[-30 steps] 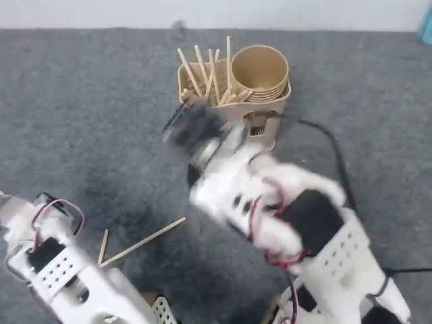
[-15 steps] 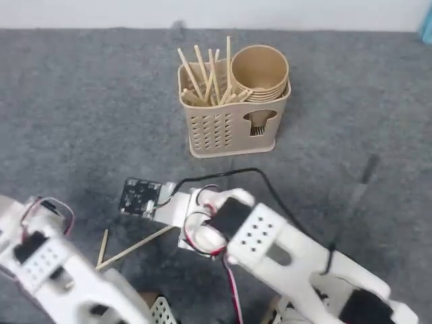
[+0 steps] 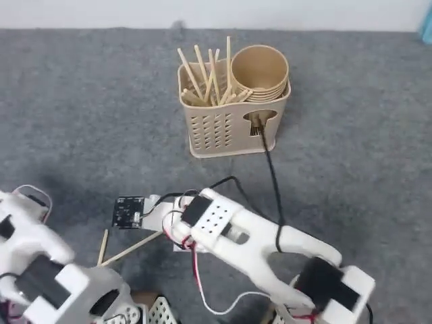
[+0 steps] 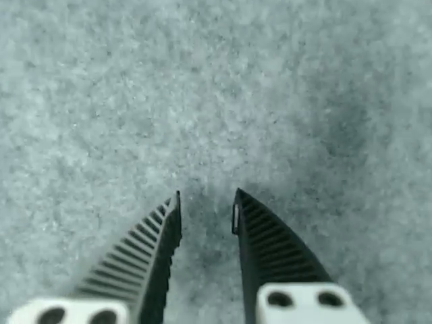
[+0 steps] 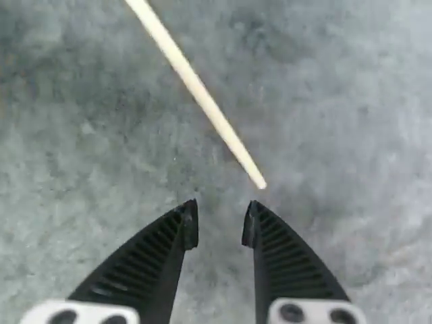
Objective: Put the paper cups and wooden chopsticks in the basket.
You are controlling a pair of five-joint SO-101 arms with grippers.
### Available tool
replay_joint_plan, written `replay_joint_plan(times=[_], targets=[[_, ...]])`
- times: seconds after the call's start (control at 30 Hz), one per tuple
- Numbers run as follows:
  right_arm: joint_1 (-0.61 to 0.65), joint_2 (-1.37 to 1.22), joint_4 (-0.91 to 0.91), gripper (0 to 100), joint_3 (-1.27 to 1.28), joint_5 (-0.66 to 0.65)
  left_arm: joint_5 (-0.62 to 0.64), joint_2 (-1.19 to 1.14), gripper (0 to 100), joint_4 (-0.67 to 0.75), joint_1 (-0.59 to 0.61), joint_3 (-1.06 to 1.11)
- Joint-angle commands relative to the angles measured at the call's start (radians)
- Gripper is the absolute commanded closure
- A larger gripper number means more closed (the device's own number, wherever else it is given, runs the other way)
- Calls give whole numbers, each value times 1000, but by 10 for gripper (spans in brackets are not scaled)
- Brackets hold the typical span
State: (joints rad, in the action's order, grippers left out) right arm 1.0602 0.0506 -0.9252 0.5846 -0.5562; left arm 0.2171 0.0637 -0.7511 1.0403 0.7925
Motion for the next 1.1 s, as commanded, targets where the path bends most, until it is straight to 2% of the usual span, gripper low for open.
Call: replay_joint_plan(times=[0.0,0.4,0.53,0.57,0.8,1.07], targets=[[8,-27,22,878,-91,-12,0,2,880,-5,2,-42],[8,-251,16,885,-281,-12,0,-3,880,-3,2,-42],[7,-263,13,996,-282,-8,0,-5,880,-3,0,-42],[2,-257,4,991,-282,-6,0,-5,880,-3,0,-42],[-36,-153,-134,991,-284,-9,0,-8,880,-2,-15,-42],[-145,47,-444,991,-269,-17,0,-8,880,-2,-18,-42]])
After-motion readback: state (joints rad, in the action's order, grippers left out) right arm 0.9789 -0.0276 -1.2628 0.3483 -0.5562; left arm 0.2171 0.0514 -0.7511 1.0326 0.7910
